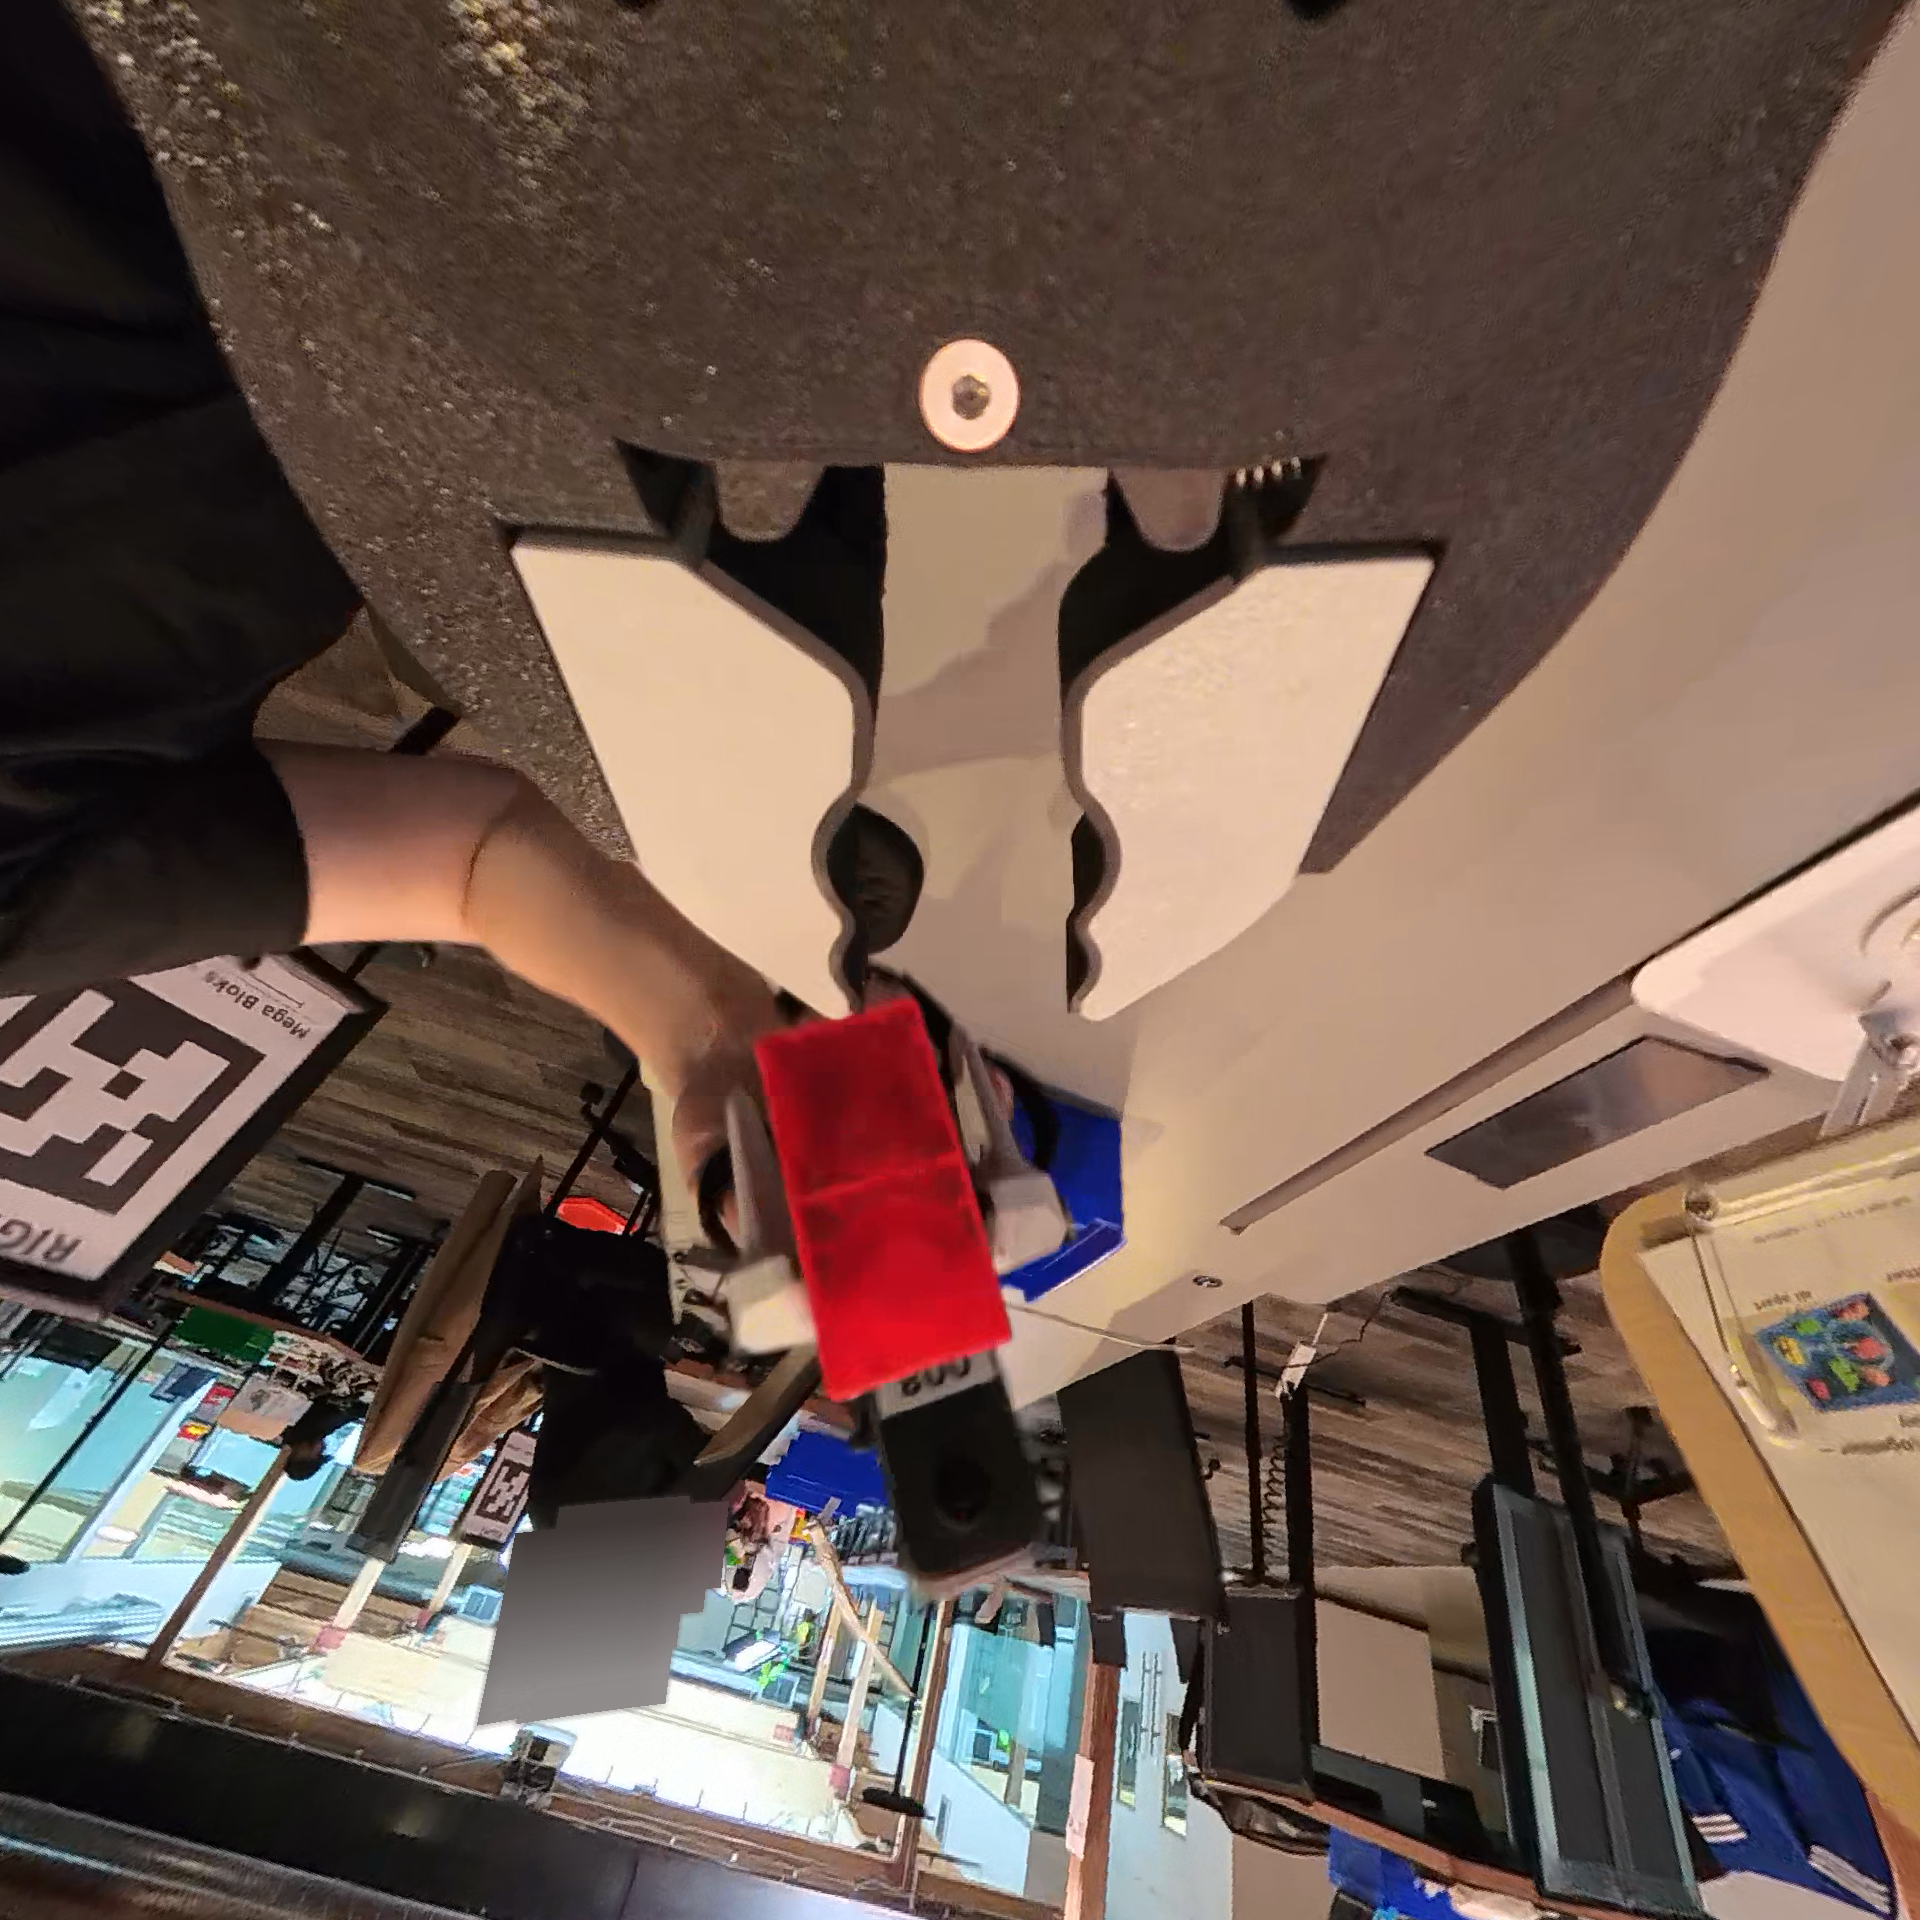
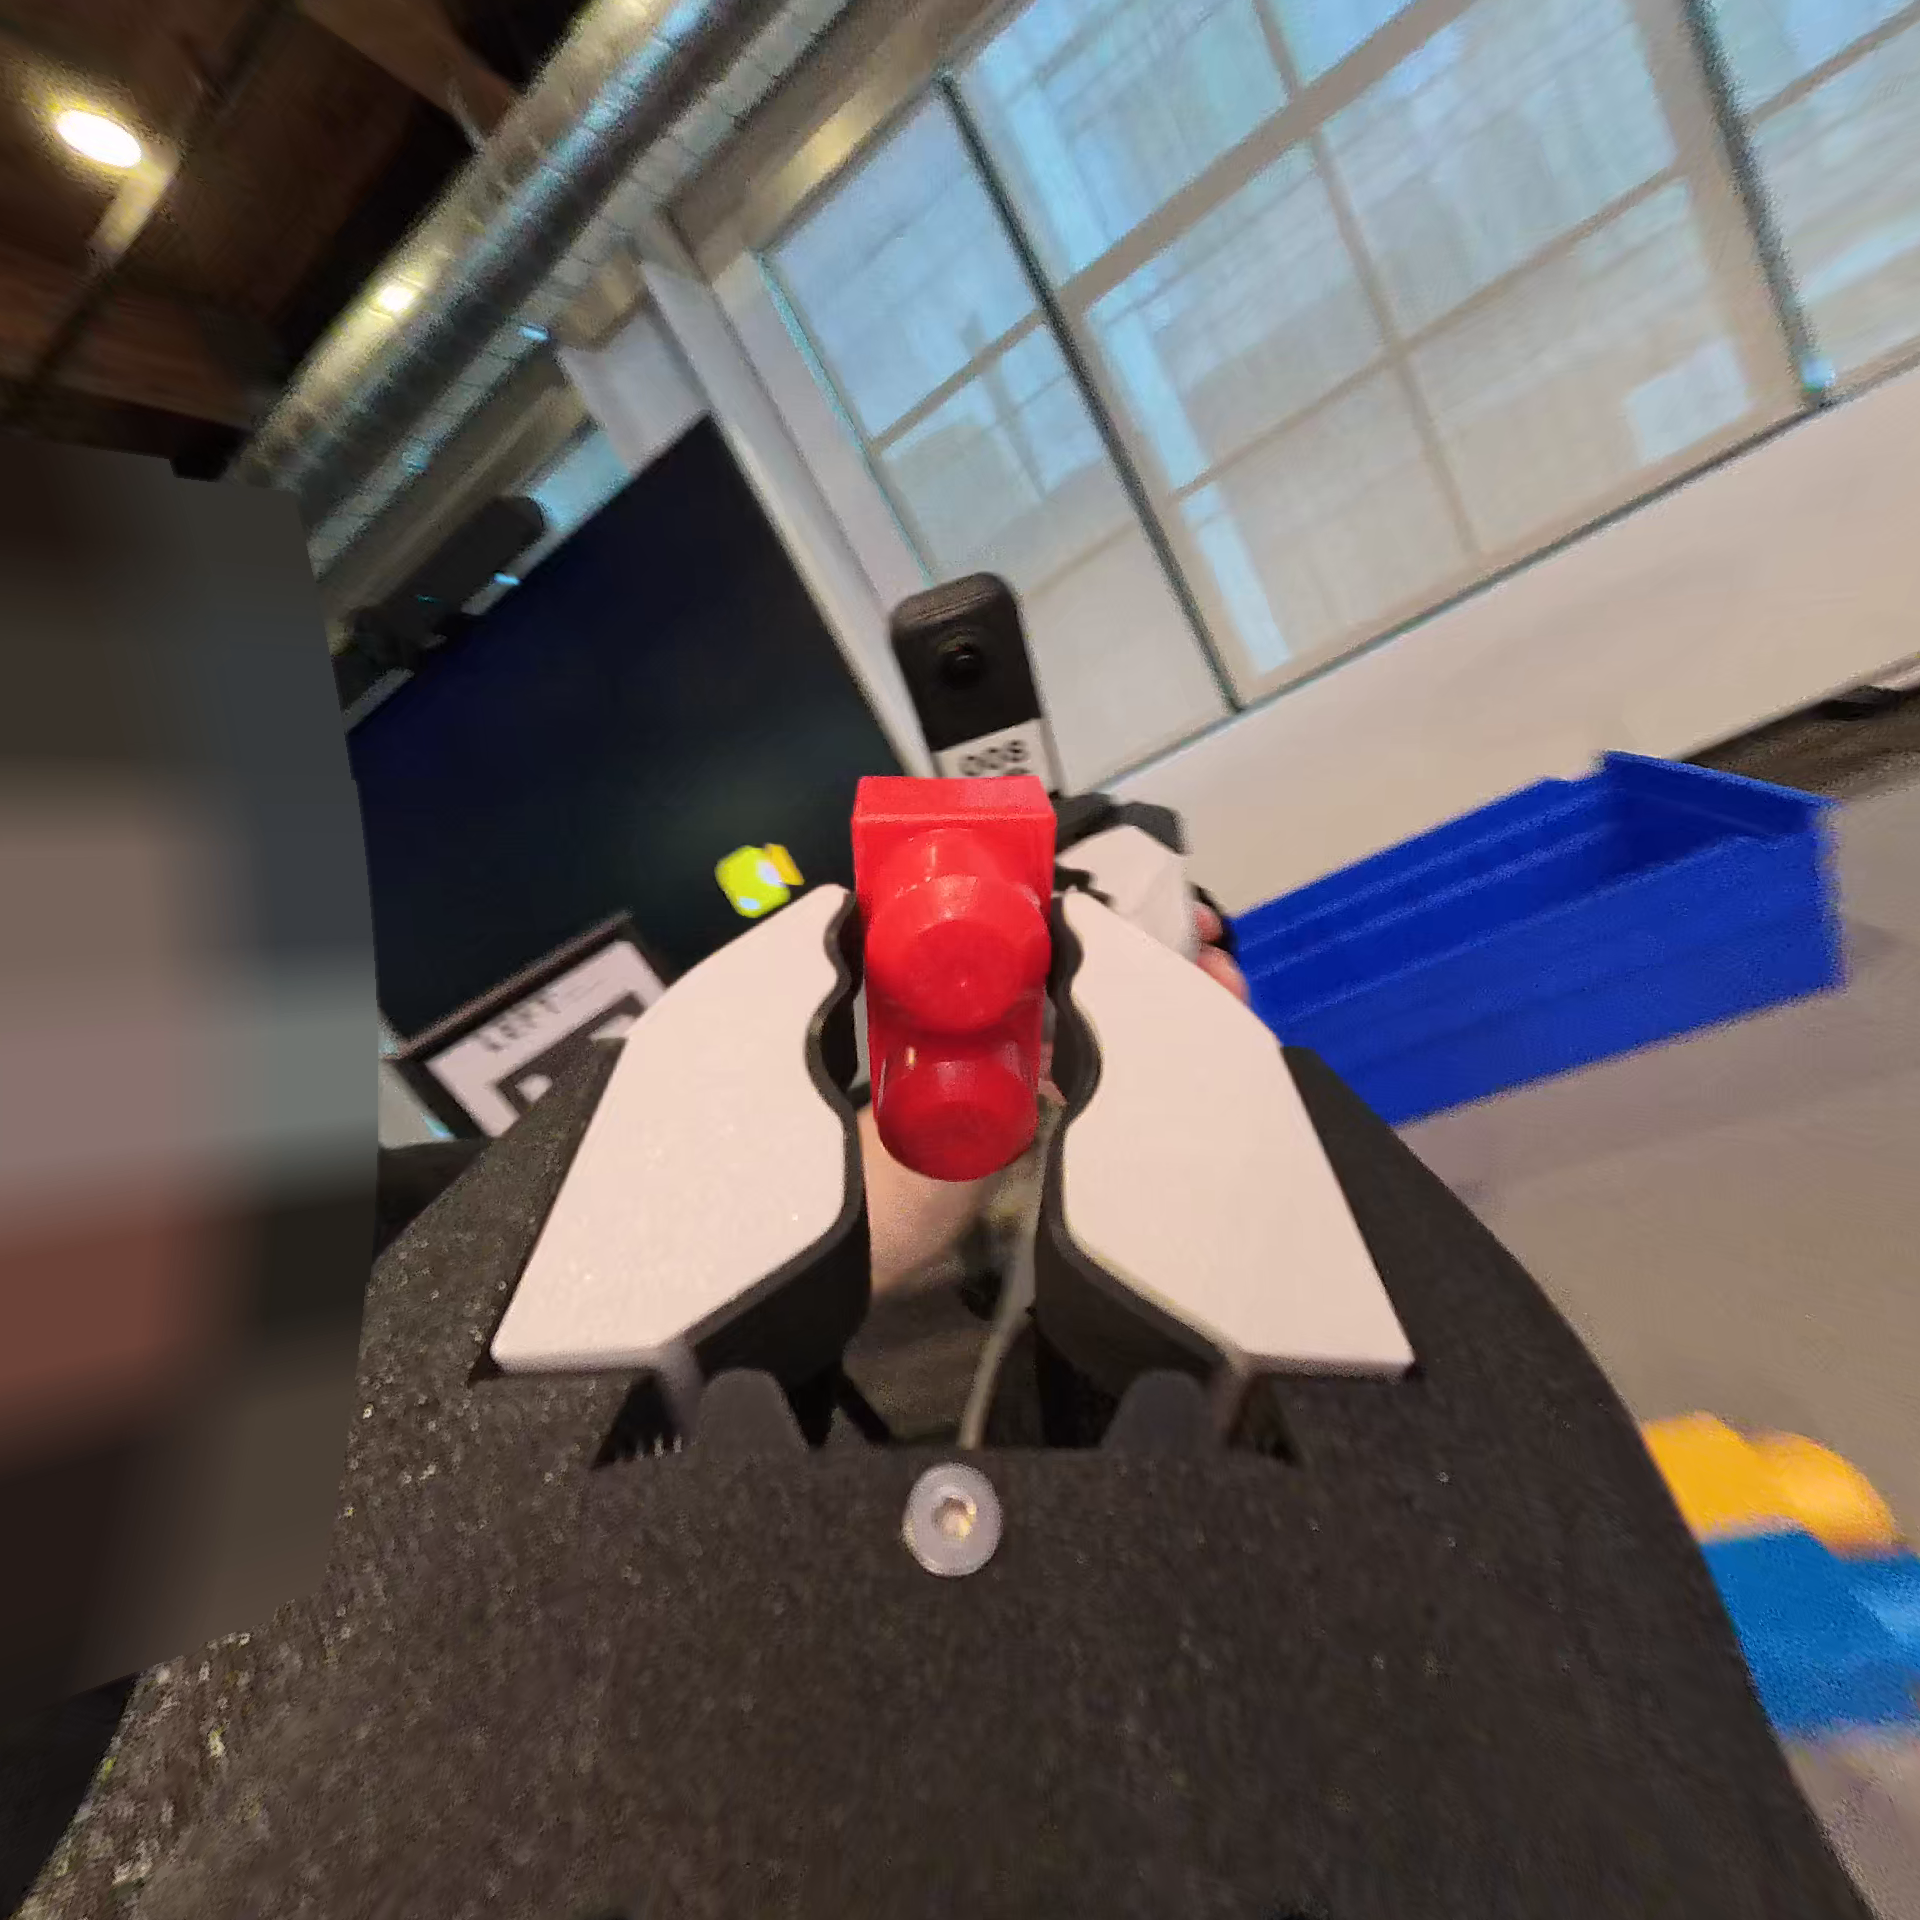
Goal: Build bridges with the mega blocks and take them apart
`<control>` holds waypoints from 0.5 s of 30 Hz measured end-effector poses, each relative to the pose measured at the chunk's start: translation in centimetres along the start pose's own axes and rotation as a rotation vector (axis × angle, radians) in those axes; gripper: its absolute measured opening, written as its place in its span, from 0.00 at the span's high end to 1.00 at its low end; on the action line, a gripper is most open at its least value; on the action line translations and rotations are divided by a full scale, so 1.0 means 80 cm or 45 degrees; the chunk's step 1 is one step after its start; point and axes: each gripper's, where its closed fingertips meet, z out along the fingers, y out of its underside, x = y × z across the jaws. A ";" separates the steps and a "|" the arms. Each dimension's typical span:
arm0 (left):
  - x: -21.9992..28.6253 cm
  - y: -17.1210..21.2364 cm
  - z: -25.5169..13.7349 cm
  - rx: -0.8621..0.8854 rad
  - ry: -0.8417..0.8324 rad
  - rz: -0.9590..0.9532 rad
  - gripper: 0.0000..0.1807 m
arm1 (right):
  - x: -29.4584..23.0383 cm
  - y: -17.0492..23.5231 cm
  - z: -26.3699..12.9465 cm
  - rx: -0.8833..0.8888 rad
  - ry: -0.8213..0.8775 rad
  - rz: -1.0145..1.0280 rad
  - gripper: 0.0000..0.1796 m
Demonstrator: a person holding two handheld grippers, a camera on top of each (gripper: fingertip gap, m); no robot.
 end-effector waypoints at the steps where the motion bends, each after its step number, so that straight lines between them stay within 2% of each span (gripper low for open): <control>1: -0.004 0.007 -0.005 -0.009 -0.023 -0.007 0.80 | 0.013 0.002 -0.015 -0.042 0.096 -0.032 0.82; 4: -0.023 0.032 -0.031 -0.044 -0.130 -0.038 0.80 | 0.083 0.023 -0.089 -0.387 0.539 -0.180 0.82; 7: -0.044 0.056 -0.059 -0.067 -0.266 -0.078 0.81 | 0.152 0.056 -0.194 -0.937 0.972 -0.283 0.82; 11: -0.057 0.099 -0.077 -0.188 -0.397 -0.124 0.83 | 0.188 0.106 -0.271 -1.541 1.114 -0.220 0.82; 15: -0.062 0.146 -0.076 -0.372 -0.487 -0.114 0.83 | 0.212 0.146 -0.301 -1.924 1.093 -0.182 0.82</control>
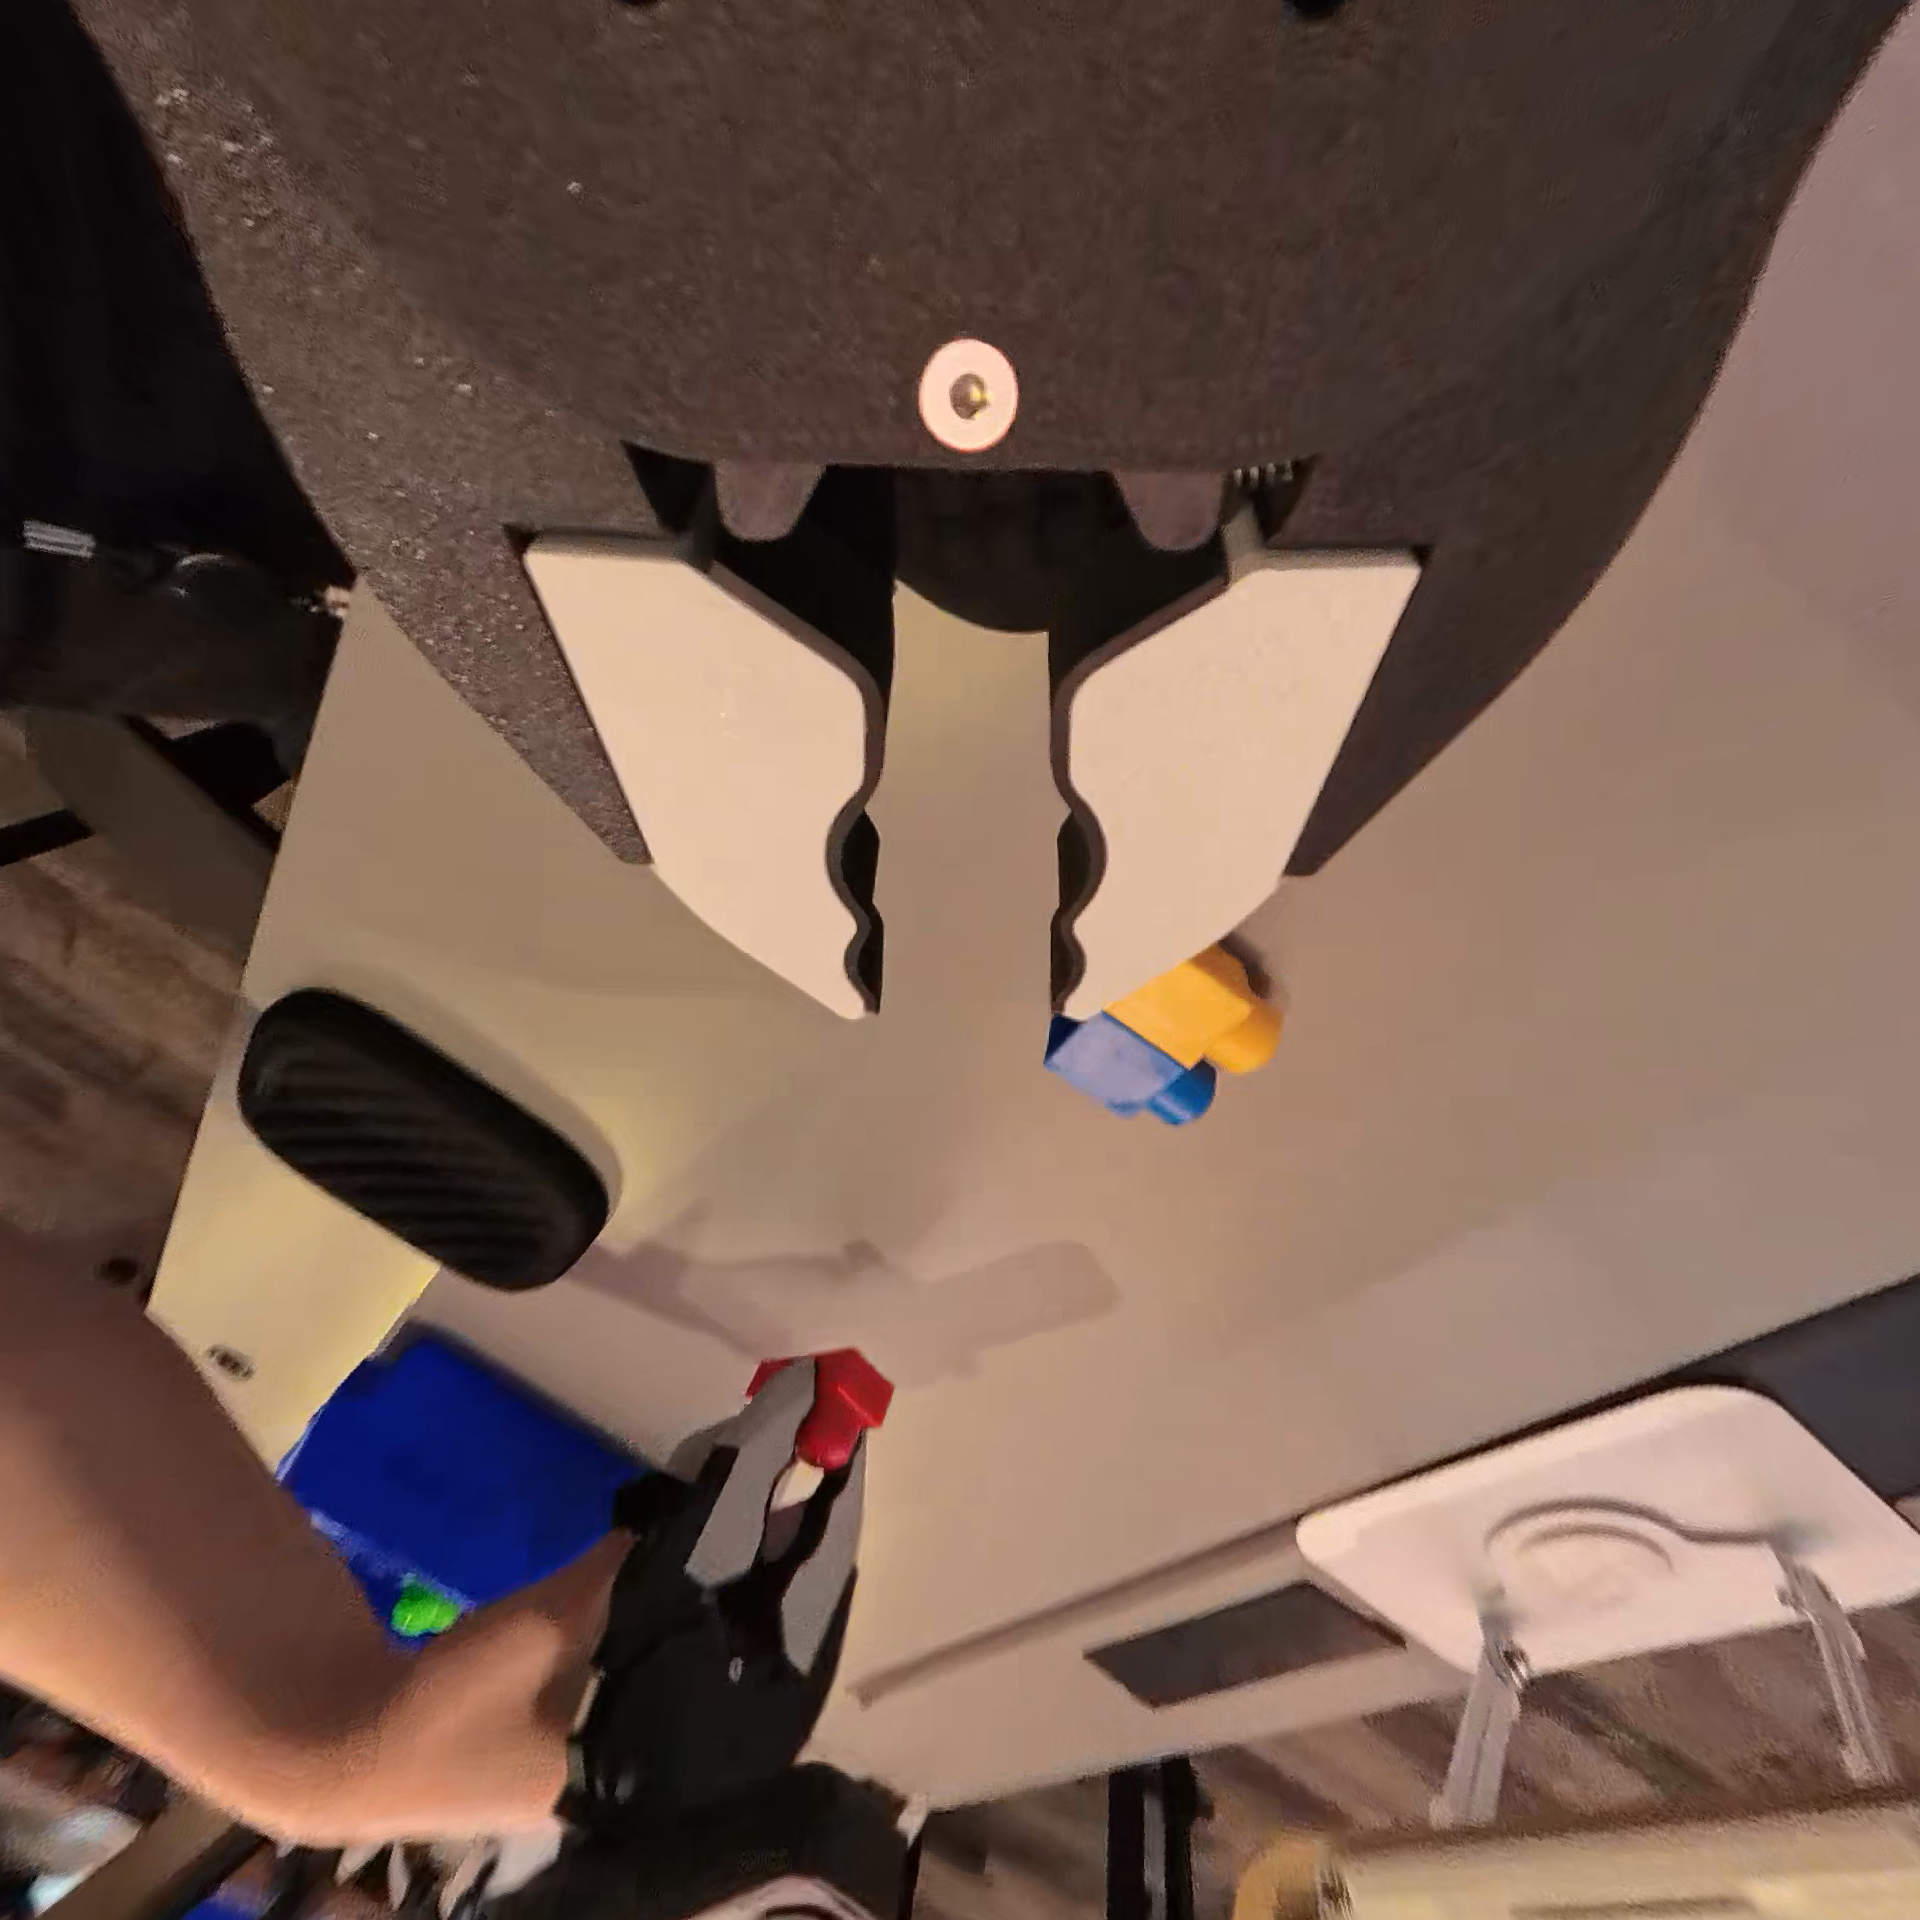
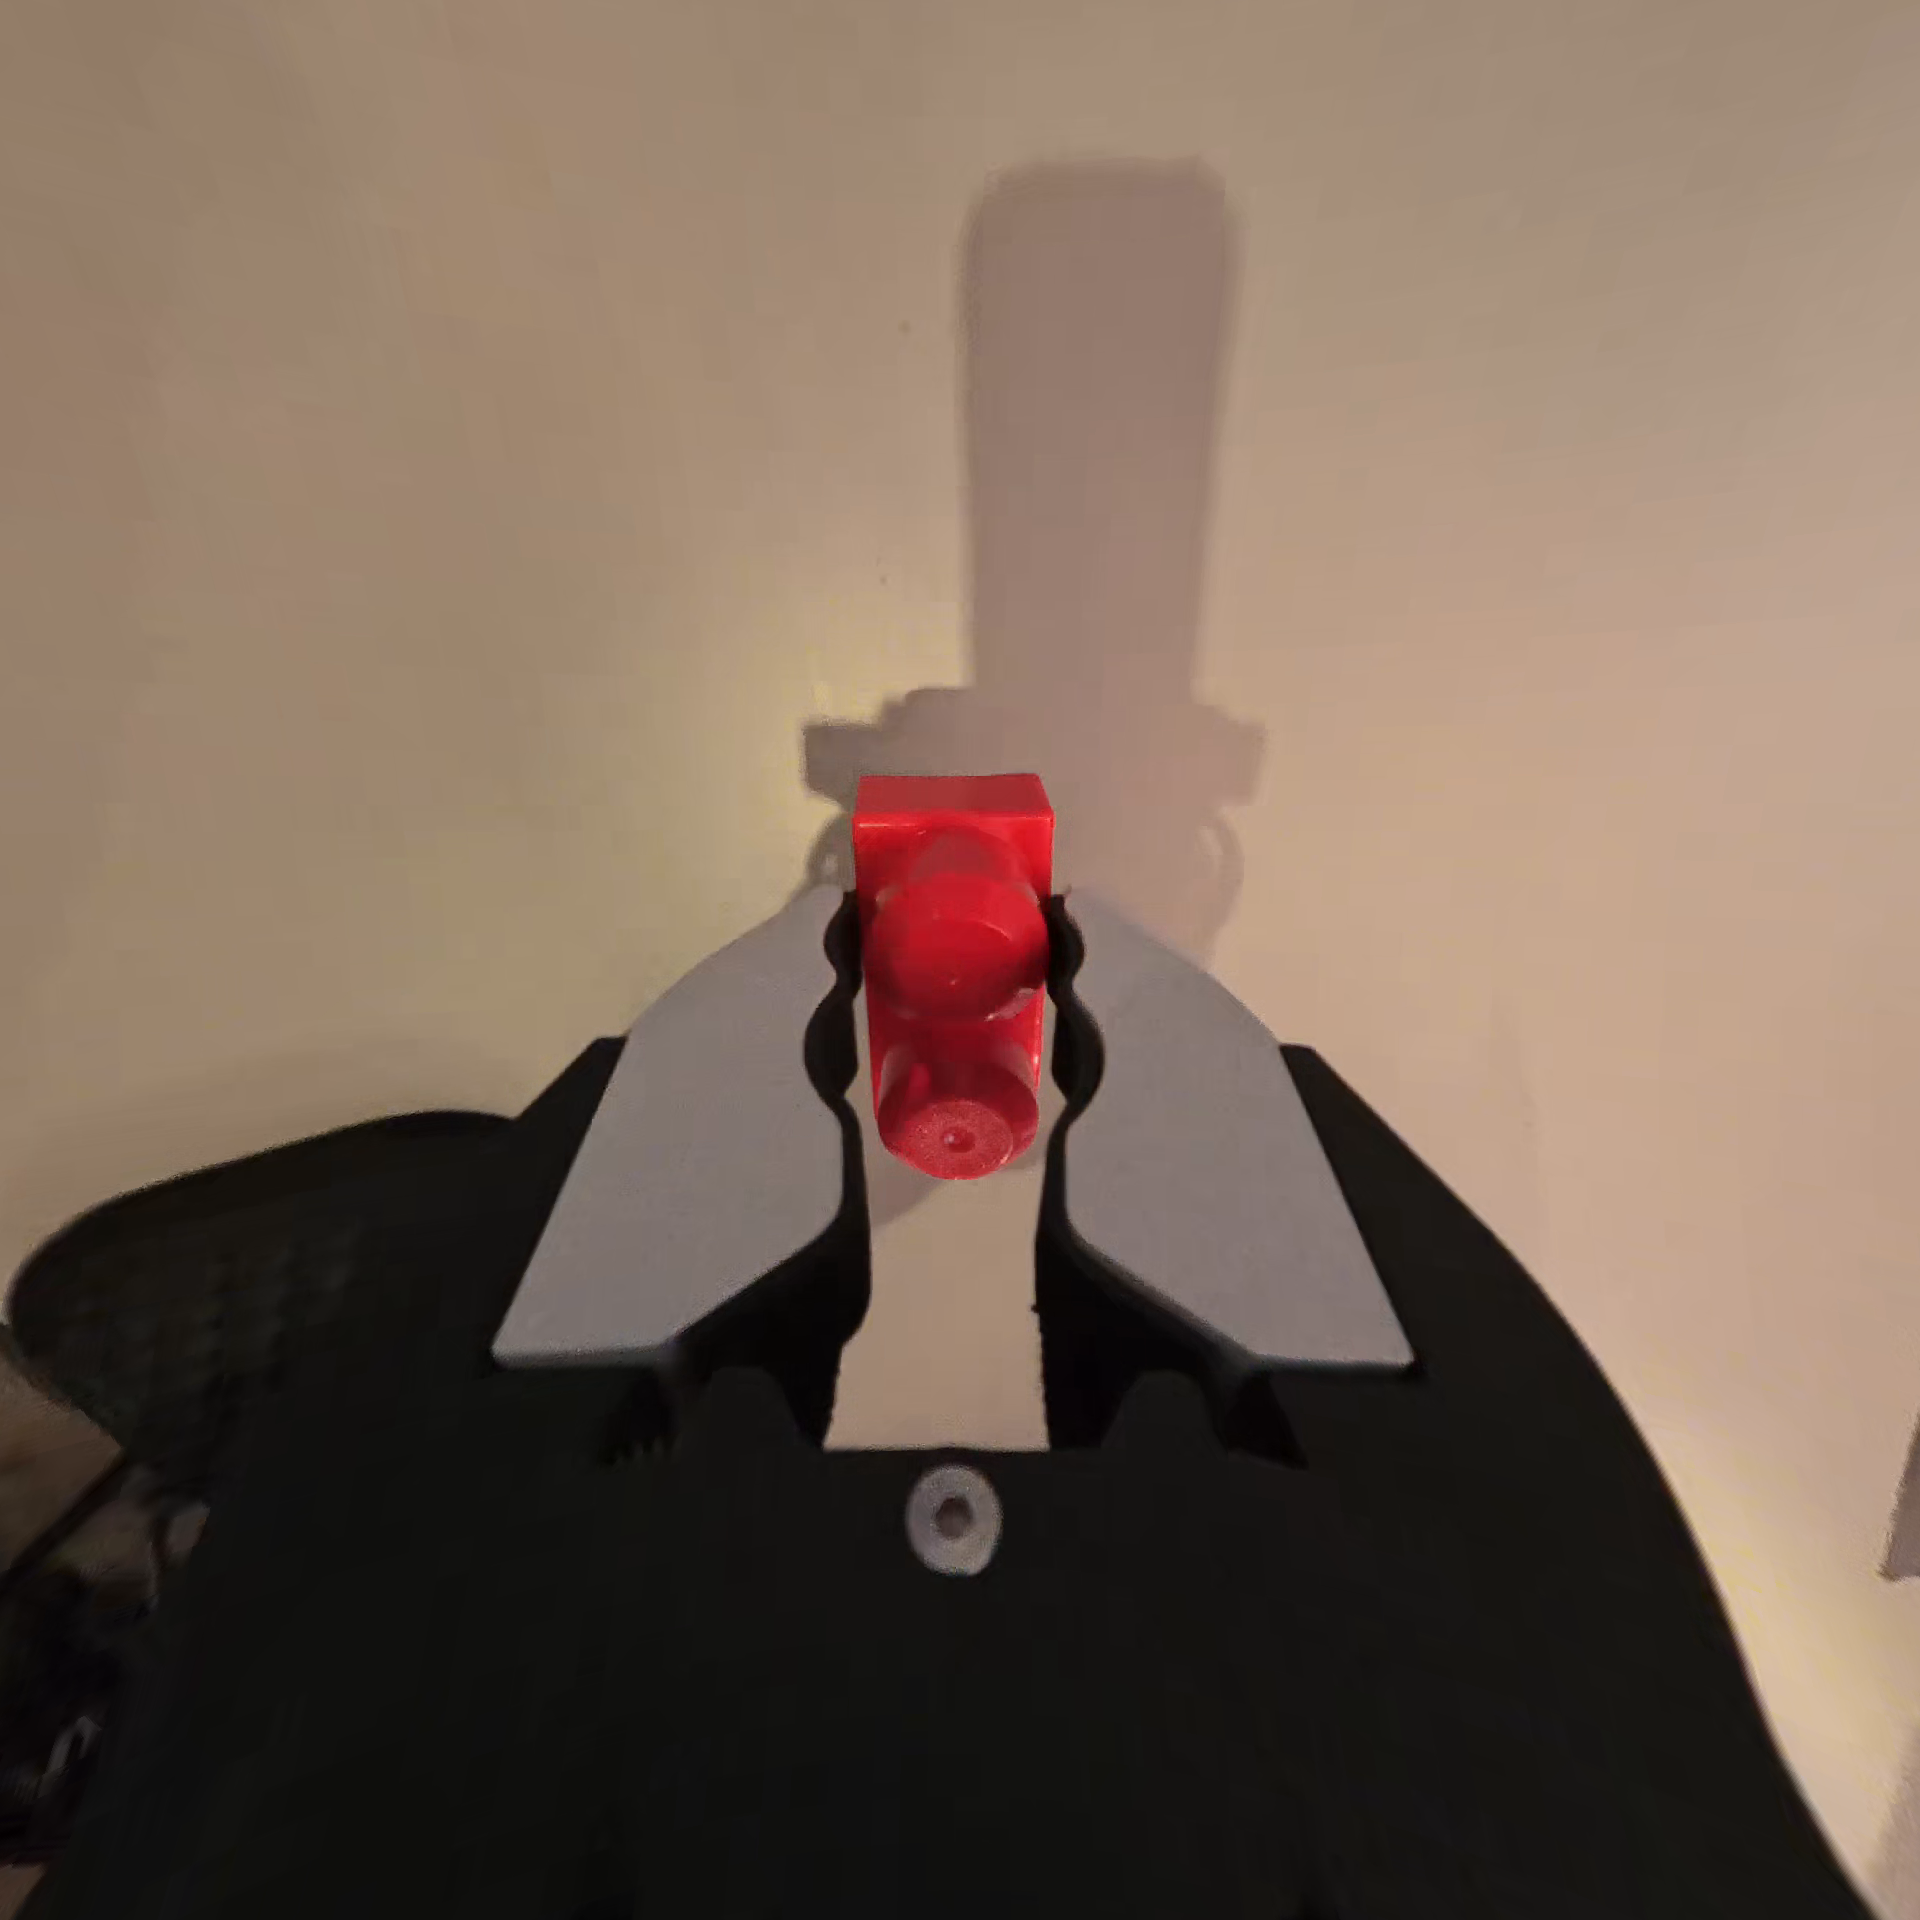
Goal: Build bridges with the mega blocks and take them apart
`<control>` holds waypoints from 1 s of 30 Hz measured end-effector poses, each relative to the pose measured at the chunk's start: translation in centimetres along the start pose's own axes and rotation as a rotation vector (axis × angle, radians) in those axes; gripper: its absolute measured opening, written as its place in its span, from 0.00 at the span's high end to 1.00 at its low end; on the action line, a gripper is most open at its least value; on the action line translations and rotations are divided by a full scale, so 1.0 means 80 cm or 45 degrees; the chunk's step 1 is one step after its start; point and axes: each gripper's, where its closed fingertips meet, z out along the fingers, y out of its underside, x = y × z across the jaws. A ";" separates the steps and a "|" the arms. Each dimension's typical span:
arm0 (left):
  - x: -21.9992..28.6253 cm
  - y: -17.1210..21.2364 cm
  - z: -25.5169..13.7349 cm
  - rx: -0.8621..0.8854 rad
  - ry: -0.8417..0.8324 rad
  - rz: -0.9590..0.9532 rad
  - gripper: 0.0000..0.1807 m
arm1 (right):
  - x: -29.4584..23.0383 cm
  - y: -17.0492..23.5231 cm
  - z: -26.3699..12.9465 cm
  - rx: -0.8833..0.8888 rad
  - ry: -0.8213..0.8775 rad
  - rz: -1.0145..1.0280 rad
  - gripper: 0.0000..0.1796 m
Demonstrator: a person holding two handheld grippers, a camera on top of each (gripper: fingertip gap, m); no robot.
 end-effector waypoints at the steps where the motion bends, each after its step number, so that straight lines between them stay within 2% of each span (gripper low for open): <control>1: 0.002 0.007 0.003 -0.028 -0.007 0.008 0.83 | 0.002 0.002 0.009 -0.059 0.005 -0.022 0.82; 3: 0.010 0.014 0.007 -0.032 0.013 -0.004 0.83 | 0.005 0.001 0.023 -0.129 0.013 -0.077 0.81; 10: 0.015 0.026 0.003 -0.025 0.031 -0.075 0.83 | 0.003 -0.013 0.049 -0.169 -0.007 -0.299 0.81; 17: 0.004 0.028 -0.007 0.020 -0.001 -0.152 0.82 | 0.001 -0.018 0.053 -0.131 -0.033 -0.302 0.79; 19: -0.007 0.028 -0.008 0.035 -0.067 -0.189 0.78 | -0.002 -0.027 0.047 -0.048 -0.028 -0.287 0.78; 23: -0.033 0.039 0.005 0.003 -0.268 -0.249 0.70 | -0.002 -0.063 0.004 0.315 0.046 -0.238 0.71; 25: -0.039 0.045 0.022 -0.043 -0.319 -0.332 0.68 | 0.001 -0.079 -0.030 0.499 0.091 -0.181 0.68; 27: -0.041 0.047 0.047 -0.095 -0.336 -0.432 0.62 | 0.006 -0.095 -0.067 0.665 0.148 -0.131 0.68; 30: -0.048 0.046 0.082 -0.163 -0.381 -0.517 0.59 | 0.012 -0.109 -0.110 0.843 0.241 -0.098 0.68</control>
